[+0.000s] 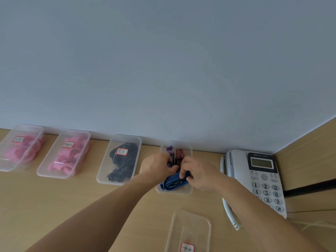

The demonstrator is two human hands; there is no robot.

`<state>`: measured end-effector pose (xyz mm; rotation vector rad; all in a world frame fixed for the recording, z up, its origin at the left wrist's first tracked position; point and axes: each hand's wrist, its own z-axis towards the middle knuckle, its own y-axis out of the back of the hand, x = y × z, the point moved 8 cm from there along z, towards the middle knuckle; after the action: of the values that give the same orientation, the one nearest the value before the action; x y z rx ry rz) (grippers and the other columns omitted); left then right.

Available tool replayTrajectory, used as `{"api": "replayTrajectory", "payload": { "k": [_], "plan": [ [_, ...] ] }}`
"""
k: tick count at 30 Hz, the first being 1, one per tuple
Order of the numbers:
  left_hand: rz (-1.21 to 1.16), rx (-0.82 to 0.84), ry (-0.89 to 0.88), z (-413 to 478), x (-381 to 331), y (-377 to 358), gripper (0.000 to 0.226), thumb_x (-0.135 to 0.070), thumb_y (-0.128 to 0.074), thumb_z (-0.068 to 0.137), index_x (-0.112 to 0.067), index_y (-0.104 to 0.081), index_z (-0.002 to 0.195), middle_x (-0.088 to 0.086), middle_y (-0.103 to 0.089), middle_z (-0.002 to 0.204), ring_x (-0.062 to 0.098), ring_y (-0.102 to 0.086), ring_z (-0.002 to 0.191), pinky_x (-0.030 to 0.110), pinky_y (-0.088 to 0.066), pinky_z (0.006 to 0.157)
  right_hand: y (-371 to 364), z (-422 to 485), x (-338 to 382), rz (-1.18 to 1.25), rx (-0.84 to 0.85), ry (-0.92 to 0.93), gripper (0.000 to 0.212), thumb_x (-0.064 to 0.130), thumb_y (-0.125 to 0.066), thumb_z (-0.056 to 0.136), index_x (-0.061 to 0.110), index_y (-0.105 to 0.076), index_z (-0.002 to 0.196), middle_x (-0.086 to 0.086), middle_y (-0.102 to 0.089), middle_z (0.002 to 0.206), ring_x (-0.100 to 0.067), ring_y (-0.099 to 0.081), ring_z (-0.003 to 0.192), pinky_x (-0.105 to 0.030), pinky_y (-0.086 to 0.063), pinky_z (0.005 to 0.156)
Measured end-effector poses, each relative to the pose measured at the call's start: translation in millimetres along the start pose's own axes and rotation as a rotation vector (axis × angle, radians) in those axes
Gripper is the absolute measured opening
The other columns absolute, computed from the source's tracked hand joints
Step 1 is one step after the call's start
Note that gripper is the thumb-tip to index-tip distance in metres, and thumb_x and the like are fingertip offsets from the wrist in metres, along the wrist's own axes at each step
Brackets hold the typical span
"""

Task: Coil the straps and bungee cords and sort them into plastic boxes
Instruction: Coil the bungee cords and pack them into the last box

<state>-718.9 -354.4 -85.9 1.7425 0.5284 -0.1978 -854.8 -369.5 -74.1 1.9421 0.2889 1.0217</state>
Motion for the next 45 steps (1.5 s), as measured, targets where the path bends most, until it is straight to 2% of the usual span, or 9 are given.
{"api": "replayTrajectory", "payload": {
  "k": [5, 9, 12, 18, 23, 27, 35, 41, 45],
  "plan": [
    [-0.087, 0.001, -0.039, -5.7, -3.9, 1.5, 0.03, -0.052, -0.061, 0.085, -0.026, -0.054, 0.099, -0.009, -0.063, 0.078, 0.013, -0.057, 0.068, 0.028, -0.043, 0.058, 4.9, 1.3, -3.8, 0.021, -0.07, -0.021, 0.023, 0.008, -0.065, 0.082, 0.029, -0.069, 0.088, 0.02, -0.057, 0.097, 0.001, -0.05, 0.078, -0.006, -0.033, 0.066],
    [-0.077, 0.004, -0.183, -17.1, -6.1, 6.1, 0.019, -0.032, -0.053, 0.095, -0.022, -0.06, 0.109, -0.006, -0.067, 0.096, 0.02, -0.062, 0.082, 0.031, -0.047, 0.069, 4.2, -2.1, -7.2, 0.067, -0.116, -0.072, 0.012, 0.021, -0.067, 0.085, 0.032, -0.069, 0.089, 0.022, -0.051, 0.1, 0.01, -0.048, 0.073, -0.008, -0.032, 0.063],
    [-0.045, -0.028, -0.238, -21.8, -8.9, 9.5, 0.026, -0.033, -0.056, 0.094, -0.026, -0.067, 0.117, -0.007, -0.066, 0.106, 0.017, -0.062, 0.093, 0.031, -0.05, 0.077, 5.7, -1.7, -4.5, 0.075, -0.166, -0.102, 0.007, 0.024, -0.069, 0.087, 0.028, -0.073, 0.092, 0.019, -0.051, 0.095, 0.002, -0.05, 0.075, -0.015, -0.038, 0.067],
    [0.055, -0.044, -0.143, -15.0, -4.3, -2.4, 0.022, -0.046, -0.06, 0.087, -0.028, -0.073, 0.091, -0.008, -0.067, 0.095, 0.015, -0.061, 0.092, 0.028, -0.05, 0.072, 2.2, 2.0, -3.3, 0.008, -0.102, -0.149, 0.008, 0.02, -0.068, 0.087, 0.022, -0.073, 0.094, 0.009, -0.055, 0.096, -0.014, -0.057, 0.088, -0.025, -0.043, 0.075],
    [0.12, -0.056, -0.109, -10.7, -3.6, -10.9, 0.021, -0.047, -0.057, 0.087, -0.03, -0.069, 0.086, -0.008, -0.067, 0.088, 0.017, -0.057, 0.093, 0.028, -0.044, 0.067, -3.2, 4.7, 3.1, -0.08, -0.069, -0.14, 0.009, 0.018, -0.065, 0.089, 0.019, -0.071, 0.096, 0.002, -0.056, 0.107, -0.021, -0.059, 0.094, -0.028, -0.045, 0.078],
    [0.131, -0.042, -0.093, -7.0, -1.8, -13.4, 0.019, -0.043, -0.056, 0.088, -0.029, -0.068, 0.089, -0.006, -0.067, 0.093, 0.018, -0.057, 0.095, 0.03, -0.048, 0.071, -0.7, 2.4, -1.7, 0.004, -0.073, -0.167, 0.009, 0.018, -0.067, 0.088, 0.021, -0.071, 0.095, 0.008, -0.053, 0.099, -0.016, -0.058, 0.093, -0.026, -0.045, 0.08],
    [0.085, -0.06, -0.028, -9.5, 4.8, -6.7, 0.009, -0.032, -0.053, 0.088, -0.024, -0.058, 0.084, -0.01, -0.044, 0.063, 0.018, -0.051, 0.066, 0.028, -0.031, 0.051, -3.7, -5.8, -4.3, 0.049, -0.189, -0.187, 0.019, 0.022, -0.064, 0.089, 0.024, -0.071, 0.107, 0.009, -0.056, 0.098, -0.013, -0.057, 0.089, -0.022, -0.039, 0.075],
    [0.022, -0.056, 0.018, -13.7, 4.8, -6.1, 0.015, -0.032, -0.054, 0.089, -0.025, -0.065, 0.095, -0.005, -0.067, 0.085, 0.021, -0.057, 0.081, 0.031, -0.044, 0.063, -4.7, -3.1, -4.0, 0.014, -0.158, -0.153, 0.019, 0.025, -0.064, 0.089, 0.024, -0.071, 0.107, 0.005, -0.062, 0.104, -0.017, -0.06, 0.095, -0.027, -0.044, 0.078],
    [0.04, -0.025, 0.004, -18.3, -1.1, 1.3, 0.019, -0.027, -0.051, 0.09, -0.021, -0.068, 0.098, -0.001, -0.069, 0.092, 0.024, -0.062, 0.085, 0.035, -0.051, 0.068, -3.2, -7.1, -4.4, 0.018, -0.176, -0.148, 0.021, 0.032, -0.061, 0.09, 0.029, -0.068, 0.109, 0.012, -0.056, 0.113, -0.012, -0.058, 0.095, -0.027, -0.044, 0.077]
  ]
}}
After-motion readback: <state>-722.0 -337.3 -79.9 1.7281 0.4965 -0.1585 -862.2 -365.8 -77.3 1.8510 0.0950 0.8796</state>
